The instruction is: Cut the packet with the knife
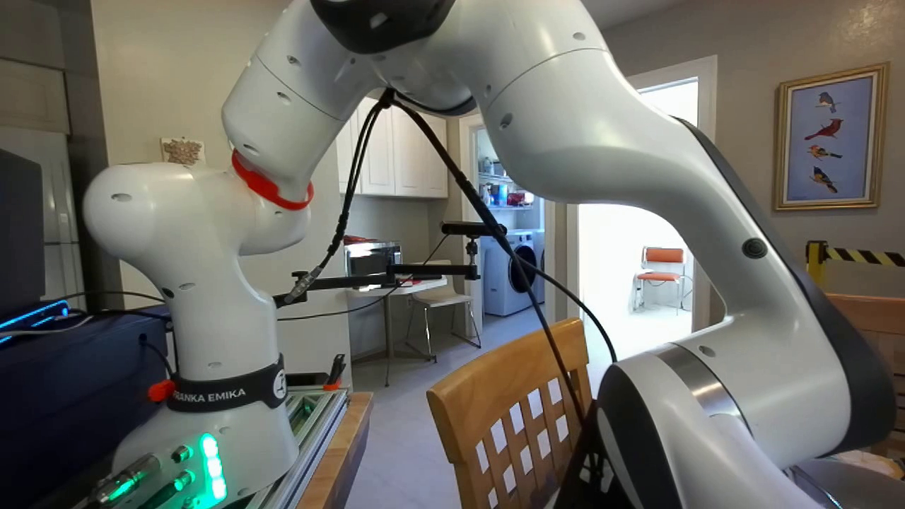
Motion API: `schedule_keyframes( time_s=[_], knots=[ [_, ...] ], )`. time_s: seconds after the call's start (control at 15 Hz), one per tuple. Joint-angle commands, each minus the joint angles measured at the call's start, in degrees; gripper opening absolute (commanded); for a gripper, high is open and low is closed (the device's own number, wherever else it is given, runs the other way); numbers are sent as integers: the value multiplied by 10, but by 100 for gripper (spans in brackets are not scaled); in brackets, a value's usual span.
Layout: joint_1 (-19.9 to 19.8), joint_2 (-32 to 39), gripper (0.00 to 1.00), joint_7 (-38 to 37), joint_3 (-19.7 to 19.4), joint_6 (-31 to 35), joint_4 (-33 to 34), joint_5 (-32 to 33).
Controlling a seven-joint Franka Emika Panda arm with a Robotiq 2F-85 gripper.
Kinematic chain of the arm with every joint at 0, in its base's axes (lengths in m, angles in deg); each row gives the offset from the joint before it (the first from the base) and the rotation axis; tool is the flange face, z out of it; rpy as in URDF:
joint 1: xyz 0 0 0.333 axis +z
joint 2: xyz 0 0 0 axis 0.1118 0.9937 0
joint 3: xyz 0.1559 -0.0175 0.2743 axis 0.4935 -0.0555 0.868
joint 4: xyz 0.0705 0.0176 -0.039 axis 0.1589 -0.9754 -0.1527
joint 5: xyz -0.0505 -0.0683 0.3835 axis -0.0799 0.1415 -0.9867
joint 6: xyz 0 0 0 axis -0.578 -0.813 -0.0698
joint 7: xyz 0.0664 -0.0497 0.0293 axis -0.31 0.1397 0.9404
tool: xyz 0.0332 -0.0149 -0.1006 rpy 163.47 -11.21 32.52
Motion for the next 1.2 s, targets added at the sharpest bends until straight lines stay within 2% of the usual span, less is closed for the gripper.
schedule_keyframes(
  time_s=[0.0,0.33,0.6,0.73,1.13],
  knots=[
    [-6,9,3,-4,-1,-12,18,-14],
    [10,-8,3,-4,-13,10,3,5],
    [46,-73,3,-18,-40,60,-44,71],
    [53,-111,3,-35,-44,60,-62,119],
    [47,-208,3,-76,-31,41,-89,205]
  ],
)
